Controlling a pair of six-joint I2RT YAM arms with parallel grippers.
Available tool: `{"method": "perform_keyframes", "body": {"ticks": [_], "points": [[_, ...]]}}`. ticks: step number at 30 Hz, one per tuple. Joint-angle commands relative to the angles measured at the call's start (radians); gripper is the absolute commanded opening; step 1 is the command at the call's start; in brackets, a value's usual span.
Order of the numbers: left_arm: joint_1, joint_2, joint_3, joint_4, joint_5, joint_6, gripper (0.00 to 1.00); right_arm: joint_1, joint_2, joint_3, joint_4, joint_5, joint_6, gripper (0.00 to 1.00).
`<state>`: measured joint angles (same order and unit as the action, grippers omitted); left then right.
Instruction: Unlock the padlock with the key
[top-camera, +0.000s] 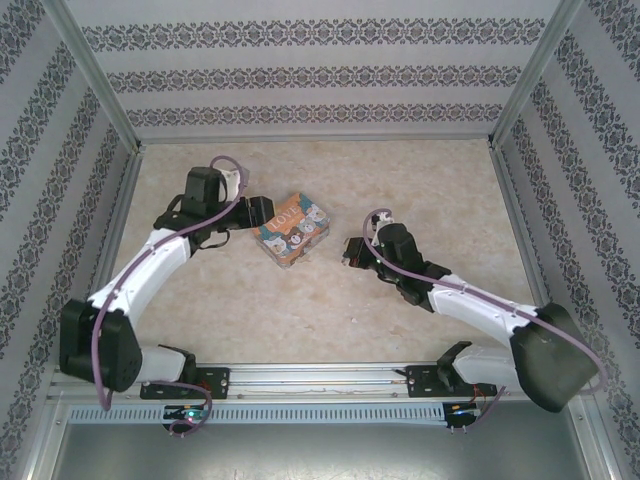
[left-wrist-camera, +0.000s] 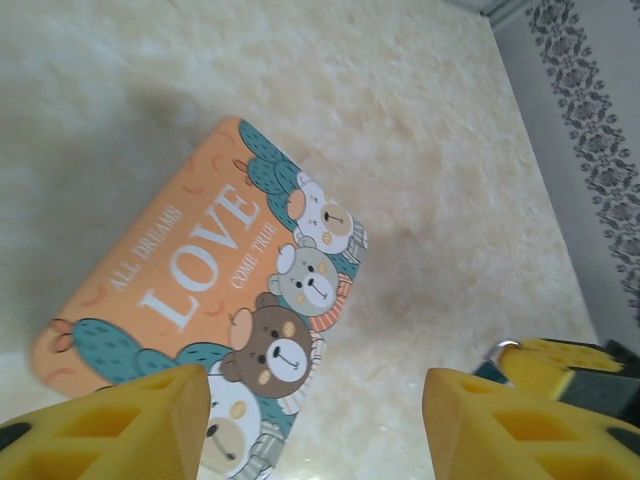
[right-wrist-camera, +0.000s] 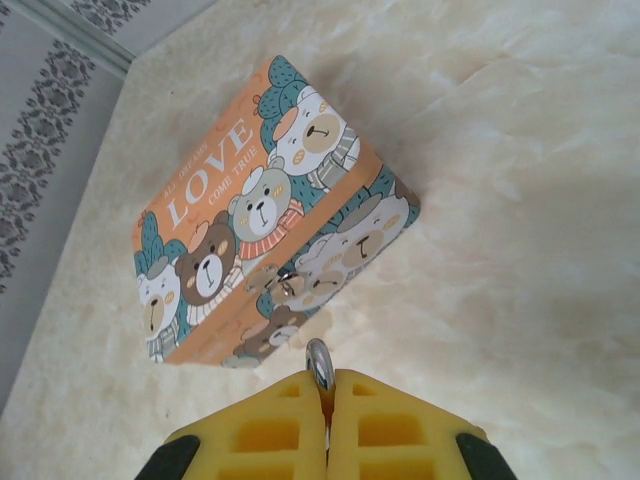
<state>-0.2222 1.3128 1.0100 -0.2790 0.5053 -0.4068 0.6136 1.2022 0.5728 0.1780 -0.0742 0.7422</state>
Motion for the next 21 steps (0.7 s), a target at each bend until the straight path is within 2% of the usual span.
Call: {"method": "perform_keyframes", "body": {"ticks": [1, 6, 11, 15, 21], "points": [[0.008, -0.085, -0.055, 0.048, -0.143, 0.107, 0.62, 0.016, -0.063, 0.063, -0.215, 0.019, -0.090, 0.00], [0.009, -0.210, -0.159, 0.152, -0.212, 0.157, 0.72, 0.036, -0.105, 0.134, -0.377, -0.011, -0.134, 0.00], [0.010, -0.306, -0.257, 0.236, -0.252, 0.204, 0.82, 0.085, -0.083, 0.215, -0.545, 0.001, -0.156, 0.00], [0.010, -0.361, -0.313, 0.256, -0.275, 0.236, 0.89, 0.152, -0.044, 0.258, -0.625, 0.026, -0.153, 0.00], [0.010, -0.420, -0.384, 0.318, -0.277, 0.249, 0.94, 0.225, 0.068, 0.338, -0.750, 0.020, -0.152, 0.00]]}}
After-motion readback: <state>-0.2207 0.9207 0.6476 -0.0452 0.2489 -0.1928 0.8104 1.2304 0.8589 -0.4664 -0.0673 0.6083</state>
